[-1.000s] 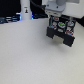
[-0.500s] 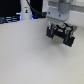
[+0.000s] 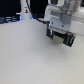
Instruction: Open the kcup holder, insert the kcup into the holder, and close the kcup holder
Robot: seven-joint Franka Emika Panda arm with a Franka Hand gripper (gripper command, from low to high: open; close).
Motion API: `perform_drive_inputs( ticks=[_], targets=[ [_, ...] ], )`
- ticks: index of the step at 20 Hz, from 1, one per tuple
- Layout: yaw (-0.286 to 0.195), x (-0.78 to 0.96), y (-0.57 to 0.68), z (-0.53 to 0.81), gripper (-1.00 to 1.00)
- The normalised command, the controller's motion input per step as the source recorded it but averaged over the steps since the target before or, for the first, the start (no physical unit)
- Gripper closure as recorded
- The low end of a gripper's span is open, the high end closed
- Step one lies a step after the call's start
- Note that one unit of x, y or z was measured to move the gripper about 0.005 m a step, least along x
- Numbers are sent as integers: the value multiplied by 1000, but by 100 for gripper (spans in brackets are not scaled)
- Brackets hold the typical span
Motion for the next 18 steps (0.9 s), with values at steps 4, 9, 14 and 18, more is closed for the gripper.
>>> perform_drive_inputs(
  ticks=[4,9,14,18],
  targets=[
    [151,-401,332,-134,-100],
    [132,-399,287,0,-100],
    [117,-407,230,30,-100],
    [121,-483,318,-4,-100]
  ],
)
